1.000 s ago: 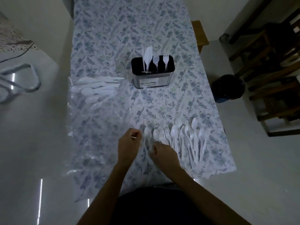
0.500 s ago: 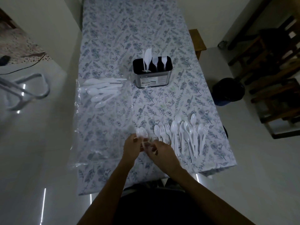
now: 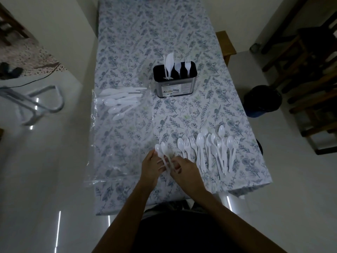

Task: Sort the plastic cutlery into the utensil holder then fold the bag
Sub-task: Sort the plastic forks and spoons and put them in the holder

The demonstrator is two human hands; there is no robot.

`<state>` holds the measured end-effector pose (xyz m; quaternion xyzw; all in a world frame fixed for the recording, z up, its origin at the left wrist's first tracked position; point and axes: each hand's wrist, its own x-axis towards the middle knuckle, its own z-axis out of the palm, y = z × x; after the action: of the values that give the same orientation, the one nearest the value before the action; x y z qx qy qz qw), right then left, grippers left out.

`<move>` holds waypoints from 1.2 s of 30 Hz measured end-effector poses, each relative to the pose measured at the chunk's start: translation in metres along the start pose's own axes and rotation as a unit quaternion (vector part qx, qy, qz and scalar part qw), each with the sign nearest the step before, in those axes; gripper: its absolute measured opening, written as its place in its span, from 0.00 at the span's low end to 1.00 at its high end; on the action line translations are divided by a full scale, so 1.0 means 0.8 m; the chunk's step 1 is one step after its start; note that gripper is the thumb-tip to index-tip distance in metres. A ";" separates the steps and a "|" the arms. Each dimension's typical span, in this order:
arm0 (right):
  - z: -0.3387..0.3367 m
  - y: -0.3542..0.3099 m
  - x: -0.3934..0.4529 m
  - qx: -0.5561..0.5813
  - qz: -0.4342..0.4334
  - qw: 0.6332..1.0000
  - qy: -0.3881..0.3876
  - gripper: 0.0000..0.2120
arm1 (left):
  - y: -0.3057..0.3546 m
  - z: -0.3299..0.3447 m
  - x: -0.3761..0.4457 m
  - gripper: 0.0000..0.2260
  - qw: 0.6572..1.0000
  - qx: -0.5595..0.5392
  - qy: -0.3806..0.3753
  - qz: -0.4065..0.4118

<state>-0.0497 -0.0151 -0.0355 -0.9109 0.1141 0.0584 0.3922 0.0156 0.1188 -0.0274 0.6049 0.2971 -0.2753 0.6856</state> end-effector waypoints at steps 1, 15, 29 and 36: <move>0.000 -0.002 -0.003 0.009 -0.001 1.000 -0.003 0.14 | 0.000 0.002 0.000 0.12 1.000 -0.007 -0.013 0.004; -0.024 0.009 0.009 0.022 -0.019 1.000 -0.002 0.11 | 0.007 -0.013 0.013 0.21 0.994 -0.021 -0.103 -0.009; -0.016 0.009 0.022 0.081 0.089 0.993 0.013 0.12 | 0.016 -0.004 0.019 0.21 0.991 -0.004 -0.130 -0.037; -0.030 -0.006 0.008 0.147 0.027 0.988 0.034 0.15 | 0.029 0.010 0.017 0.21 0.982 0.002 -0.183 -0.040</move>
<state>-0.0416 -0.0307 -0.0167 -0.8412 0.1589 0.0202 0.5164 0.0423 0.1130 -0.0215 0.5333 0.1903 -0.4087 0.7158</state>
